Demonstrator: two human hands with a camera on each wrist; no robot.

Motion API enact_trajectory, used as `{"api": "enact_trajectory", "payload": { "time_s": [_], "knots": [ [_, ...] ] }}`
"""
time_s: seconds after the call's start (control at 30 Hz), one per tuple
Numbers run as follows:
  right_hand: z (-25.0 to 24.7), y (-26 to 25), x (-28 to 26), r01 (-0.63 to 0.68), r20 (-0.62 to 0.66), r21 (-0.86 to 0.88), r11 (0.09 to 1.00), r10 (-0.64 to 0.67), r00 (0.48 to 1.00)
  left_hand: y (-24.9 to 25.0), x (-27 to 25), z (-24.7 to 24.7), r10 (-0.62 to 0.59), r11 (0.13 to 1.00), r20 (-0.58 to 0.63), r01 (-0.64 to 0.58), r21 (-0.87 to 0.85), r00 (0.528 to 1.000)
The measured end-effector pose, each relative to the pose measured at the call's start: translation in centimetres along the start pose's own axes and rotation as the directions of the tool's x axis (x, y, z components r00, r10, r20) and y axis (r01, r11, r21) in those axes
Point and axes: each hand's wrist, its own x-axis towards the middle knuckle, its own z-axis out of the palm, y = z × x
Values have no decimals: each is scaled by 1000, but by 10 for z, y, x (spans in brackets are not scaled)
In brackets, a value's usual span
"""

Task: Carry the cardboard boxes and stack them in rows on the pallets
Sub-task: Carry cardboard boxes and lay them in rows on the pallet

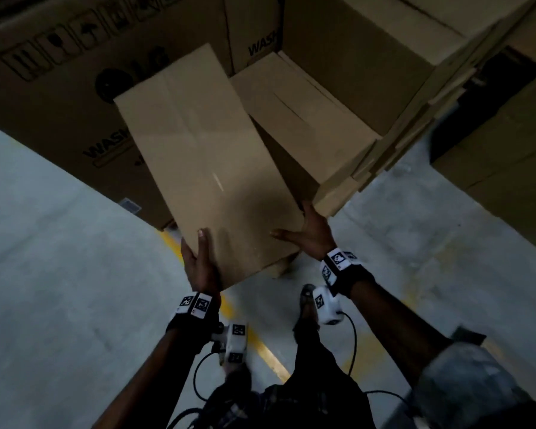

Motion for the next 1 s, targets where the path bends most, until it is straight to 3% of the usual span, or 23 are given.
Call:
{"api": "enact_trajectory", "payload": {
  "time_s": [0.13, 0.23, 0.4, 0.5, 0.57, 0.73, 0.9, 1.0],
  "knots": [
    [24, -19, -48, -20, -98, 63, 998, 27, 995, 20, 4, -43, 122, 992, 177, -114, -57, 977],
    [36, -32, -85, -36, -219, 121, 992, 62, 974, 41, 5, -65, 175, 984, 321, -177, -23, 931],
    [34, -57, -145, 41, -522, 202, 979, 72, 850, 76, -11, -59, 247, 949, 527, -314, 40, 813],
    [19, -59, -190, 75, -655, 230, 970, 98, 749, 83, -45, -43, 286, 922, 641, -386, 18, 713],
    [11, -56, -221, 85, -716, 232, 969, 111, 689, 84, -68, -34, 303, 899, 678, -436, 29, 670],
    [-3, -29, -319, 126, -854, 276, 953, 183, 488, 75, -150, -17, 332, 824, 798, -567, 13, 502],
    [3, 5, -441, 157, -926, 336, 929, 294, 238, 46, -245, -18, 217, 768, 944, -640, -8, 249],
    [21, 25, -527, 133, -929, 370, 919, 365, 58, 27, -320, -40, 159, 711, 984, -700, -59, 79]
  ]
}}
